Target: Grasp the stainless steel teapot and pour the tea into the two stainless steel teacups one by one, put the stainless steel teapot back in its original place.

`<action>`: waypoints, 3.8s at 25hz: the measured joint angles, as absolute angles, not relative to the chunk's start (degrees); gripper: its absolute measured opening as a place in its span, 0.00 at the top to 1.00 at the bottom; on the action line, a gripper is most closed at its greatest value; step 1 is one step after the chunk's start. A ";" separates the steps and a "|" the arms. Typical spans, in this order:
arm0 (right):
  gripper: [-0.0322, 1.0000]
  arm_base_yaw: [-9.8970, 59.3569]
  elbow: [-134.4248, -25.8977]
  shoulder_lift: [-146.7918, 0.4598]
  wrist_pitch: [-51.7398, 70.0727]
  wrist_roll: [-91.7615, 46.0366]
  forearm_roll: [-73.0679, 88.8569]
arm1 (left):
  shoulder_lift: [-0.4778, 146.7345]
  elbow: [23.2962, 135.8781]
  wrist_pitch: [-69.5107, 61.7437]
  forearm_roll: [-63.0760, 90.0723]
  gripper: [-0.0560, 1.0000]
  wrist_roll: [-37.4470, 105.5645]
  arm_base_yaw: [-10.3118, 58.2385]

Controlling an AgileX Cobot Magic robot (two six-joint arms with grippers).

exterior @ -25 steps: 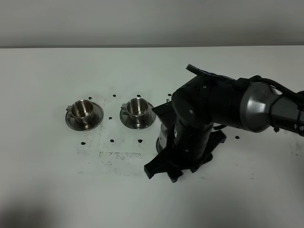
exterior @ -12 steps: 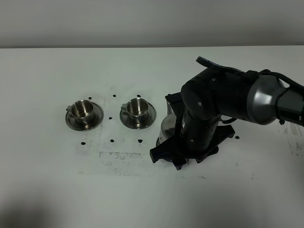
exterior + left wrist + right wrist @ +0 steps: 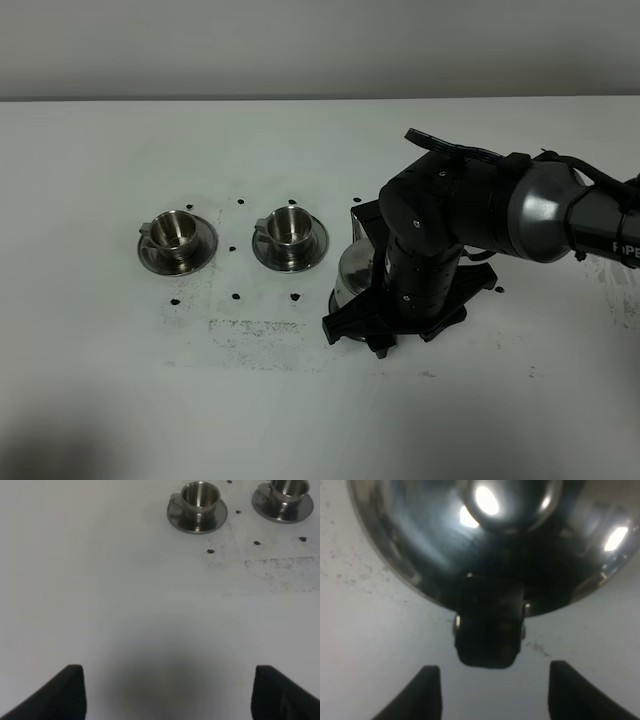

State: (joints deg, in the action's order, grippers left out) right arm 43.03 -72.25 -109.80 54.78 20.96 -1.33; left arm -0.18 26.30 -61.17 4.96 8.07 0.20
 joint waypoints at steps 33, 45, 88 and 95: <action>0.41 41.12 -74.23 -110.63 53.75 19.68 -3.46 | -0.18 26.30 -61.17 4.96 0.32 8.03 0.20; 0.41 41.12 -76.18 -112.74 54.83 18.88 -3.77 | -0.18 26.30 -61.17 4.96 0.32 8.03 0.20; 0.41 41.12 -76.23 -113.16 53.96 18.88 -3.94 | -0.18 26.30 -61.17 4.96 0.32 8.03 0.20; 0.41 41.12 -76.23 -113.22 53.89 18.88 -3.97 | -0.18 26.30 -61.17 4.96 0.32 8.03 0.20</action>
